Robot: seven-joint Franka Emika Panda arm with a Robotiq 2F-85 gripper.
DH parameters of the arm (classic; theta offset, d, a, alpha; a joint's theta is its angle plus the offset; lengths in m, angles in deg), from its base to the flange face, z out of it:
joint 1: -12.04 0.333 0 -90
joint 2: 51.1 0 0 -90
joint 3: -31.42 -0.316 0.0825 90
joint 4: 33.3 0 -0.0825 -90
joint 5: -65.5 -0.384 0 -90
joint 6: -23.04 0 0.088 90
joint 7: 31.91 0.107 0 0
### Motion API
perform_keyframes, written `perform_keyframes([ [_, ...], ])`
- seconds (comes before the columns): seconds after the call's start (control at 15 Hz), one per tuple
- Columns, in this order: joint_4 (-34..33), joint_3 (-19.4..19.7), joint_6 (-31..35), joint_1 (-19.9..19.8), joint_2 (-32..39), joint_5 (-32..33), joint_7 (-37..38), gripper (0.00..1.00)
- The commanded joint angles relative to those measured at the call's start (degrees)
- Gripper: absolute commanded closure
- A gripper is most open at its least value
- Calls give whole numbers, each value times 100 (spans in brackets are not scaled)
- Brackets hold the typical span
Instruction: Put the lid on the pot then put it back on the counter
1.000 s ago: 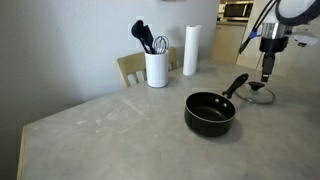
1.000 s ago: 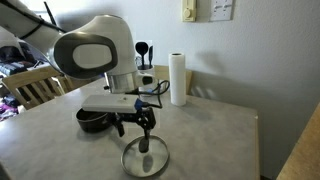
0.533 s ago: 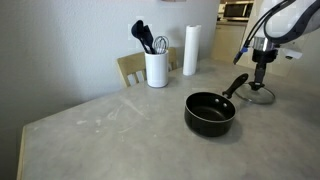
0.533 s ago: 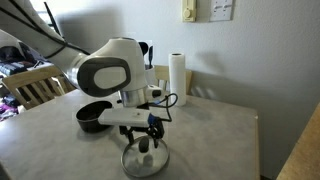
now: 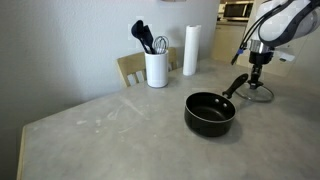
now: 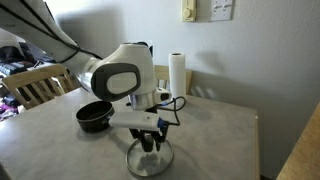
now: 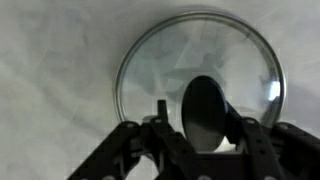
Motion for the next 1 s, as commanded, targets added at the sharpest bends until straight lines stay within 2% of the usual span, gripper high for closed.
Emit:
perform_keyframes([
  [0.0,-140,-195,24,-161,79,-64,-125,76],
  [0.13,-158,-201,-19,-127,77,-25,-87,86],
  [0.4,-61,-65,-189,62,-183,187,156,86],
  [0.67,60,517,-309,657,-634,1233,1247,86],
  [0.93,75,720,-700,1022,-1112,2065,1891,86],
])
